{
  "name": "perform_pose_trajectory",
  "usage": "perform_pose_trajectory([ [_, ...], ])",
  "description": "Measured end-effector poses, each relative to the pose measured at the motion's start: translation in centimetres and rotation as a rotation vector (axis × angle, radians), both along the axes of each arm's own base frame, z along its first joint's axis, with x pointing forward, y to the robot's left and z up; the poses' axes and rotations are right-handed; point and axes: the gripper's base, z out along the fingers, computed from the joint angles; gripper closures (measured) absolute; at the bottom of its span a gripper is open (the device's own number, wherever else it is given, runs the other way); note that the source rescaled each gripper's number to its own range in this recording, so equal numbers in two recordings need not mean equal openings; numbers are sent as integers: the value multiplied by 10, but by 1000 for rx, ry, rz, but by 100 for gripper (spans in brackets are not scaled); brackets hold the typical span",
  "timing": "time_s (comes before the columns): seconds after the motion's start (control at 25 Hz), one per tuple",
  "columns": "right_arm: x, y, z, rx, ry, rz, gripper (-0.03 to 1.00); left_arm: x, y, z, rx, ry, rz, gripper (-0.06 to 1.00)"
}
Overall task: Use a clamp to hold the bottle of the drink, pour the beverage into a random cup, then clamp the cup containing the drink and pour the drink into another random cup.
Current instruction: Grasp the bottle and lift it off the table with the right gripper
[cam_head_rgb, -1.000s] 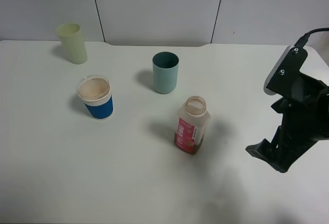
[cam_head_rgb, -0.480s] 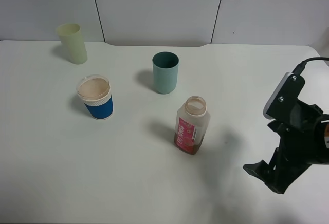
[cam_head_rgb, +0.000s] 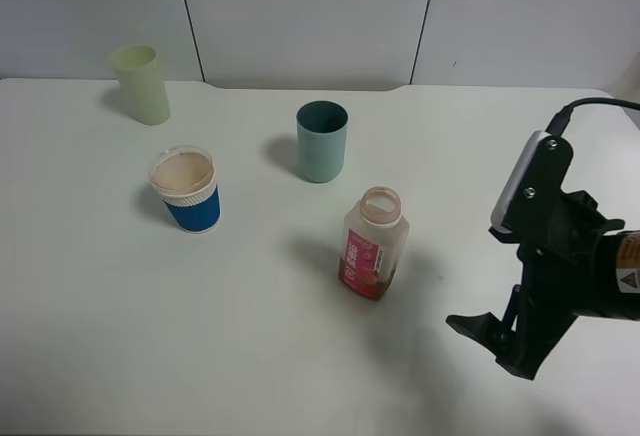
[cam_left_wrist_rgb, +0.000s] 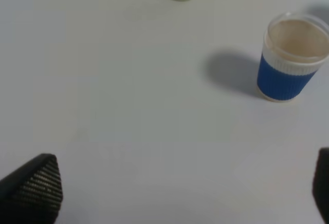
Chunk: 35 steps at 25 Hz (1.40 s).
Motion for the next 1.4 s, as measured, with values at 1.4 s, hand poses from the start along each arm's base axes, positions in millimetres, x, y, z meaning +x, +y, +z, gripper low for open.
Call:
perform_pose_trajectory([
  [1.4,17,18,-43,108,-58,-13,-3,0,0,0,0,0,0,-5],
])
